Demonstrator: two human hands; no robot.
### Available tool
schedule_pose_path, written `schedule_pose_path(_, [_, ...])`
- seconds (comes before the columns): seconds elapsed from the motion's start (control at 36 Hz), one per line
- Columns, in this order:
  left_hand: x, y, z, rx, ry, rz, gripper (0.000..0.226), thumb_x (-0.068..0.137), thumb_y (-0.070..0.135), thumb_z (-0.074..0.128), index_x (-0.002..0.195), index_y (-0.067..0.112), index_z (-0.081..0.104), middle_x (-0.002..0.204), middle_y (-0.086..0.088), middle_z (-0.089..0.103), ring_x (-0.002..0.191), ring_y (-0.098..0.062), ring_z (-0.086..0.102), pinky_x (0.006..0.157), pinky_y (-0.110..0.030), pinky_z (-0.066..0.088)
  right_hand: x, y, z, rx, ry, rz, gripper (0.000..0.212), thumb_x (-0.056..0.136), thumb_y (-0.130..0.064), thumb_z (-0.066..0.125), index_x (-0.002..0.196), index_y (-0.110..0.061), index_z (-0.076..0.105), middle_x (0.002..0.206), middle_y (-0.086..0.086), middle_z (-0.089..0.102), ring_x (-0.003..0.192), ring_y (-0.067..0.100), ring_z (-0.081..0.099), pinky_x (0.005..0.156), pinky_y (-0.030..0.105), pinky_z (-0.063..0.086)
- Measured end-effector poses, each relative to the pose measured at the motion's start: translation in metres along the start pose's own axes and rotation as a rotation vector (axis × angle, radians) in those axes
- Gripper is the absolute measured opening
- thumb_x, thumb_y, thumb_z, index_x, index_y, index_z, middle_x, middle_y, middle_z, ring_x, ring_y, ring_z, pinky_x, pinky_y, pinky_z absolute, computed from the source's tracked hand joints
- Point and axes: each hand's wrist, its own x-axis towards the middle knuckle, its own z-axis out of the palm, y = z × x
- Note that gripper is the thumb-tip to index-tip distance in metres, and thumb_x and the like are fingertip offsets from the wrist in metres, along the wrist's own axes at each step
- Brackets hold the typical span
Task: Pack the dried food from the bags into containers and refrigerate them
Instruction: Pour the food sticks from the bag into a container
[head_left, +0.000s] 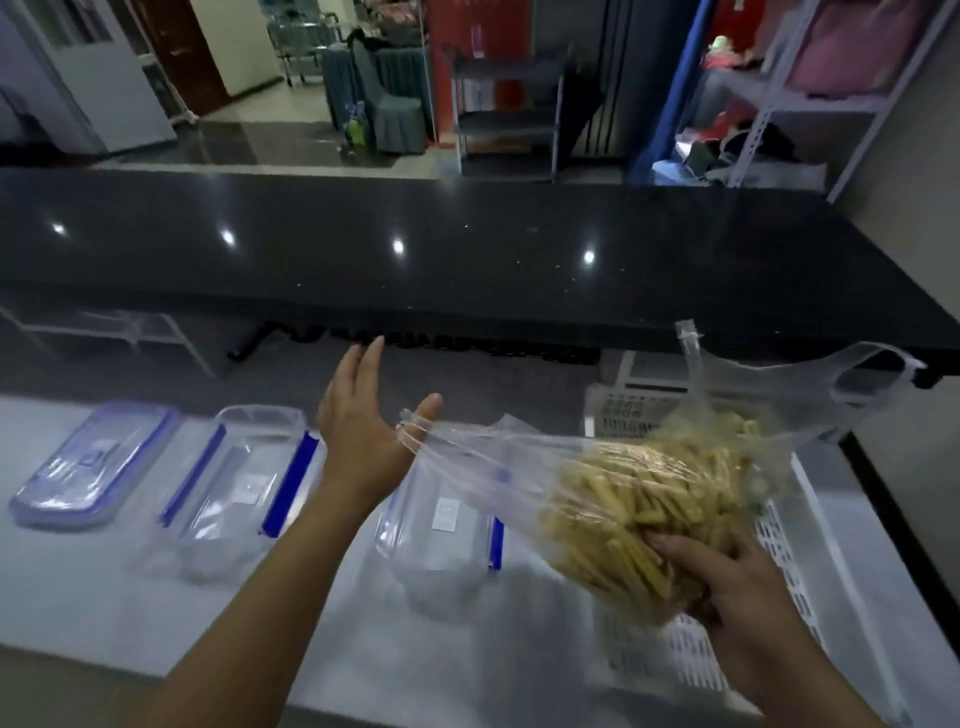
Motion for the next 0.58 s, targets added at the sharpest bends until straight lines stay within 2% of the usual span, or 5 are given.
schedule_pose_path(0.11, [0.013,-0.046,0.010,0.032,-0.064,-0.062,0.085,0.088,0.056,0.065,0.157,0.032,0.022,0.166,-0.004,0.016,0.151,-0.029,0.018,0.120,-0.058,0.020,0.015,0.001,0.025,-0.105,0.053,-0.045,0.062,0.044,-0.013,0.086,0.105,-0.011,0.071,0.095,0.012,0.077,0.077,0.027,0.075,0.051,0.031,0.056])
schedule_pose_path(0.22, [0.023,-0.080,0.022,0.034,-0.143,-0.119,0.085,0.088,0.060,0.062,0.157,0.034,0.020,0.167,-0.003,0.014,0.152,-0.030,0.016,0.121,-0.056,0.017,0.026,0.000,0.044,-0.225,0.074,-0.100,0.061,0.038,-0.022,0.091,0.097,-0.022,0.075,0.095,0.007,0.078,0.083,0.027,0.075,0.070,0.039,0.057])
schedule_pose_path(0.25, [0.025,-0.088,0.025,0.031,-0.169,-0.133,0.085,0.088,0.062,0.061,0.157,0.034,0.020,0.167,-0.002,0.013,0.152,-0.030,0.016,0.121,-0.056,0.017,0.027,-0.001,0.048,-0.256,0.079,-0.118,0.062,0.037,-0.024,0.091,0.096,-0.023,0.074,0.094,0.006,0.078,0.084,0.026,0.075,0.071,0.039,0.057])
schedule_pose_path(0.39, [0.029,-0.122,0.051,0.014,-0.286,-0.176,0.085,0.088,0.069,0.053,0.158,0.034,0.019,0.168,-0.001,0.011,0.153,-0.029,0.016,0.121,-0.057,0.012,0.027,-0.003,0.069,-0.378,0.097,-0.180,0.057,0.043,-0.020,0.090,0.096,-0.027,0.073,0.091,-0.002,0.078,0.079,0.017,0.075,0.056,0.022,0.057])
schedule_pose_path(0.58, [0.030,-0.152,0.083,0.036,-0.425,-0.195,0.089,0.087,0.076,0.047,0.158,0.033,0.016,0.168,-0.002,0.013,0.154,-0.028,0.012,0.121,-0.059,0.007,0.023,-0.013,0.090,-0.566,0.108,-0.220,0.066,0.042,-0.029,0.090,0.105,-0.025,0.069,0.094,-0.004,0.077,0.080,0.015,0.074,0.058,0.023,0.058])
